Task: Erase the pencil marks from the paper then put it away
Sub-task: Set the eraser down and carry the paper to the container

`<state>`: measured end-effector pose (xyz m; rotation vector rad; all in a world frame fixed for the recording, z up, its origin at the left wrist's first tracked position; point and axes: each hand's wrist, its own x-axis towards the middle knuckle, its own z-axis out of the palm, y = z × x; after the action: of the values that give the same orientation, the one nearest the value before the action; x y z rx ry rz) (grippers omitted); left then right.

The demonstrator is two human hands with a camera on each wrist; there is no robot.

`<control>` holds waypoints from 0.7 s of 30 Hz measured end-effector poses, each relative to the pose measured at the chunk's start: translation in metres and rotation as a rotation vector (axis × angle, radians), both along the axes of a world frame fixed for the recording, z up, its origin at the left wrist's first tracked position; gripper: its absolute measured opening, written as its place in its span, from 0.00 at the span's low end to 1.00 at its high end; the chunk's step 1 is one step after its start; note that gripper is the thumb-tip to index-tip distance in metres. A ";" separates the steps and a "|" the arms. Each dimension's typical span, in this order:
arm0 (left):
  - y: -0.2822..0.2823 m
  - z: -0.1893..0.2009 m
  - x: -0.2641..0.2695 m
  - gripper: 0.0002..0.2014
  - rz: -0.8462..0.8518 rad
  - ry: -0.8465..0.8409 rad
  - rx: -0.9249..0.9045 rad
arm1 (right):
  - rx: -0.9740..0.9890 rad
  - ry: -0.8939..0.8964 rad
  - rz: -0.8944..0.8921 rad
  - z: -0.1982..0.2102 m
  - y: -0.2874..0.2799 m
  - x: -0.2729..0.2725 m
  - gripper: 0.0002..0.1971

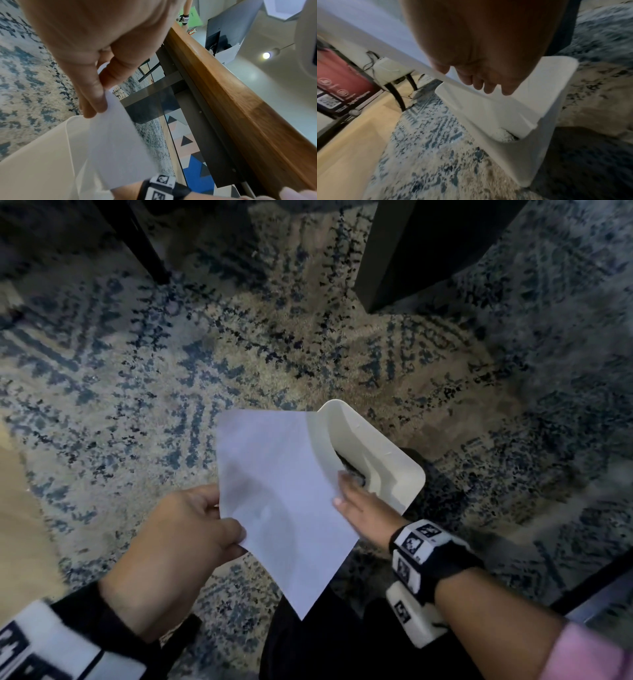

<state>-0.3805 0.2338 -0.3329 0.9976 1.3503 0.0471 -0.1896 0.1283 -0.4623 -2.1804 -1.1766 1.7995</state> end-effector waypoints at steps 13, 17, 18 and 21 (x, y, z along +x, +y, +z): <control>-0.003 -0.007 0.009 0.18 0.009 0.001 -0.007 | 0.294 0.169 0.089 0.033 0.022 -0.044 0.31; -0.005 -0.007 0.003 0.18 0.015 0.008 -0.018 | 0.115 0.070 0.026 0.009 0.012 -0.020 0.30; -0.005 -0.008 0.003 0.18 0.020 0.011 -0.022 | 0.136 0.091 0.018 0.010 0.012 -0.022 0.30; -0.008 -0.013 0.010 0.17 0.049 0.015 -0.063 | 0.218 0.189 0.011 0.016 0.014 -0.036 0.30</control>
<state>-0.3706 0.2259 -0.3457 0.9131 1.3815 0.0339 -0.2254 0.1421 -0.4462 -1.8458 -1.2751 1.7435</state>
